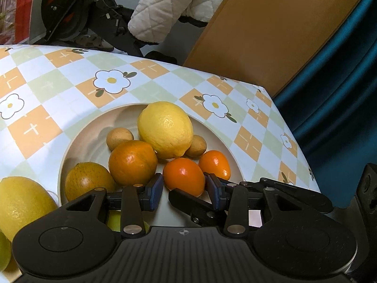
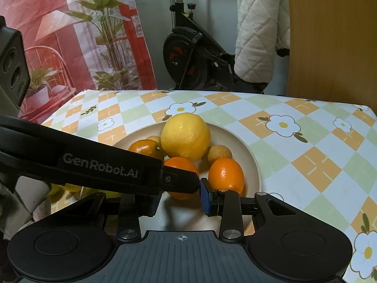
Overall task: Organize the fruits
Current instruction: 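Open both grippers and withdraw from the plate, then move both tools toward the large yellow lemon on the cloth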
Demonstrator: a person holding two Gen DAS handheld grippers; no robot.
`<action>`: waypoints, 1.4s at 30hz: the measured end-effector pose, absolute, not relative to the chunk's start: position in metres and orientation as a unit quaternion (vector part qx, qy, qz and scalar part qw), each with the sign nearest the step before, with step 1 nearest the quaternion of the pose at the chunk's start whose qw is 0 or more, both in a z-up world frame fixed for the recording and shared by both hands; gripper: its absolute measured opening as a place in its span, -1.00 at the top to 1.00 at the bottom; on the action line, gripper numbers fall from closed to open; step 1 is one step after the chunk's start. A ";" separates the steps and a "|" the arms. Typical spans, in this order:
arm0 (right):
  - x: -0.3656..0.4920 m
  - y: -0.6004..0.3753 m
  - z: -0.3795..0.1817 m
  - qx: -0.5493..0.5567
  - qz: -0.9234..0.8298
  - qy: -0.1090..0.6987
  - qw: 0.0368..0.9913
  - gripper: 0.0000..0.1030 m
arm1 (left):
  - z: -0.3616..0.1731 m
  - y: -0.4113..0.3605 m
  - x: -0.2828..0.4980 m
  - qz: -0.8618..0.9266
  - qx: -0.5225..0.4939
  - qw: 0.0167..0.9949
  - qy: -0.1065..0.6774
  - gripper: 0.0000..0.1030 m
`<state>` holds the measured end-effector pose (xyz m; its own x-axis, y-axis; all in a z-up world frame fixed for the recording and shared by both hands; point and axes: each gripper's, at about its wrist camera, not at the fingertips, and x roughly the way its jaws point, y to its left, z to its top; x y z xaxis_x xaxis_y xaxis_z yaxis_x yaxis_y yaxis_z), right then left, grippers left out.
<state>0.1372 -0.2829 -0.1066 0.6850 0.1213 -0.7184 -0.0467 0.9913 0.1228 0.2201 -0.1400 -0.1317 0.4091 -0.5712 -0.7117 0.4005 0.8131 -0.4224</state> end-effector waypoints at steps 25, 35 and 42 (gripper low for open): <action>0.107 -0.265 -0.062 0.041 0.050 0.367 0.928 0.35 | -0.063 -0.079 0.186 -0.306 -0.083 0.862 0.395 0.14; 0.106 -0.227 -0.045 0.021 0.080 0.354 0.931 0.35 | -0.037 -0.014 0.181 -0.256 -0.076 0.892 0.365 0.14; 0.115 -0.198 -0.044 0.002 0.107 0.358 0.928 0.35 | -0.045 0.013 0.189 -0.234 -0.076 0.893 0.376 0.14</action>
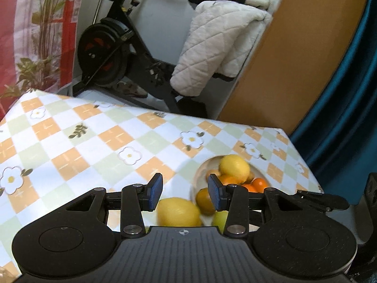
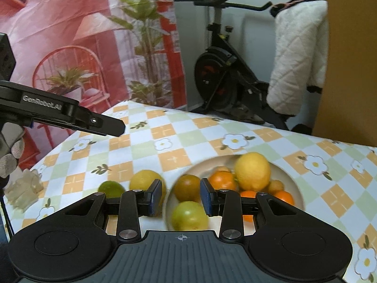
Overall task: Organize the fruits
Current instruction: 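Move both tools toward the large yellow lemon on the cloth, then close both grippers together around the large yellow lemon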
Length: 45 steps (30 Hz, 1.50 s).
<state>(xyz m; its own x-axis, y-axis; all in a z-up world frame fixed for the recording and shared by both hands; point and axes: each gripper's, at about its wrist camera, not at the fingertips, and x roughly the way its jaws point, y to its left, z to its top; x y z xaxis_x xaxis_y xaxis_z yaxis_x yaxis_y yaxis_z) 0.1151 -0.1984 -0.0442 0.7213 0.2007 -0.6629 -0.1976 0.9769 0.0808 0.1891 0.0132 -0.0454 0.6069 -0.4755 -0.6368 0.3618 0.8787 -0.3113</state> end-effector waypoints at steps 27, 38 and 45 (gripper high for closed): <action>0.157 -0.121 -0.089 -0.154 0.174 0.406 0.884 0.15 | -0.120 0.024 0.218 -0.266 -0.137 0.848 0.437 -0.08; 0.163 -0.115 -0.095 -0.167 0.177 0.409 0.880 0.05 | -0.129 0.022 0.219 -0.277 -0.147 0.840 0.443 -0.20; 0.163 -0.113 -0.100 -0.168 0.171 0.410 0.880 0.03 | -0.137 0.019 0.217 -0.284 -0.159 0.831 0.452 -0.21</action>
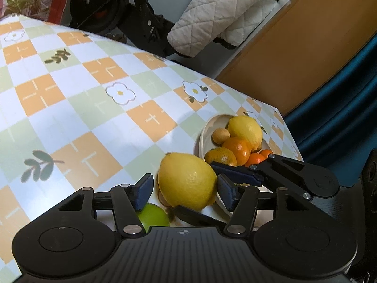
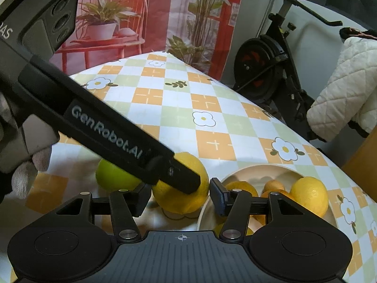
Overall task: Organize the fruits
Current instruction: 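Close both grippers together around the large yellow lemon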
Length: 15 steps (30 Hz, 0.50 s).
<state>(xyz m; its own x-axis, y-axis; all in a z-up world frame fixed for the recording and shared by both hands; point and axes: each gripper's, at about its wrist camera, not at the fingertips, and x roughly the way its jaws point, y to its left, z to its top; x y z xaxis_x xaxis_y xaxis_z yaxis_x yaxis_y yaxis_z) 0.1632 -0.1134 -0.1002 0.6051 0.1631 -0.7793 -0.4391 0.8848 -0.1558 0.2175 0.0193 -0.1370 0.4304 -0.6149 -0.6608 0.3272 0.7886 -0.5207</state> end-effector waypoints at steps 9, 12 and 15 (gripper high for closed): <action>0.157 -0.118 -0.100 -0.158 0.168 0.403 0.886 0.05 | -0.139 0.017 0.210 -0.290 -0.157 0.831 0.448 -0.14; 0.153 -0.118 -0.097 -0.150 0.166 0.399 0.889 0.05 | -0.135 0.017 0.207 -0.289 -0.153 0.835 0.444 -0.14; 0.150 -0.119 -0.092 -0.142 0.165 0.392 0.894 0.05 | -0.129 0.016 0.203 -0.288 -0.147 0.839 0.439 -0.14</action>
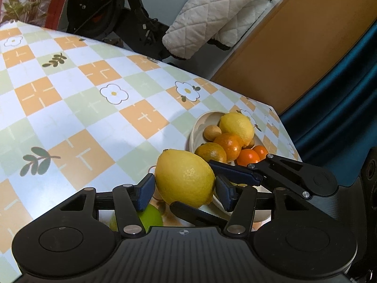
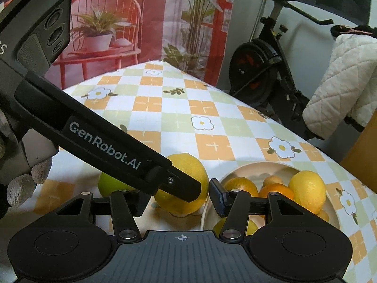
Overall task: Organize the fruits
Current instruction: 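Close both grippers together around the large yellow lemon, then carry the lemon between both grippers onto the plate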
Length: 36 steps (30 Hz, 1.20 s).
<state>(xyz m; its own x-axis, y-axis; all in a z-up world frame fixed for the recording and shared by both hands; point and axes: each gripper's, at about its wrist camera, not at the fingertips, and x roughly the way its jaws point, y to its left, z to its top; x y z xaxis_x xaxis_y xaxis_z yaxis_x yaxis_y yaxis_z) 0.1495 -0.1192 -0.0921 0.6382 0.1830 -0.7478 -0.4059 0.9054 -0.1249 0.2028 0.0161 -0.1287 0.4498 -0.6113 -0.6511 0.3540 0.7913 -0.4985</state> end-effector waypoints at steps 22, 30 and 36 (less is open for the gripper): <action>0.100 -0.166 -0.048 -0.068 0.142 0.318 0.935 0.05 | -0.067 -0.037 0.164 -0.298 -0.069 0.863 0.402 -0.13; 0.082 -0.212 -0.045 -0.042 0.105 0.309 0.944 0.05 | -0.065 -0.084 0.162 -0.327 -0.043 0.853 0.405 -0.13; 0.075 -0.240 -0.053 -0.026 0.080 0.316 0.945 0.04 | -0.073 -0.112 0.164 -0.341 -0.028 0.844 0.414 -0.13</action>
<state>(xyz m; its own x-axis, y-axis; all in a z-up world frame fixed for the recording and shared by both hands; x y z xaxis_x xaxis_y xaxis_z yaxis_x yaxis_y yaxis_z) 0.0754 -0.2401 -0.0531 0.7881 0.1351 -0.6005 -0.1675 0.9859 0.0020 0.1640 -0.1119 -0.0726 0.4251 -0.5988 -0.6788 0.5517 0.7659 -0.3301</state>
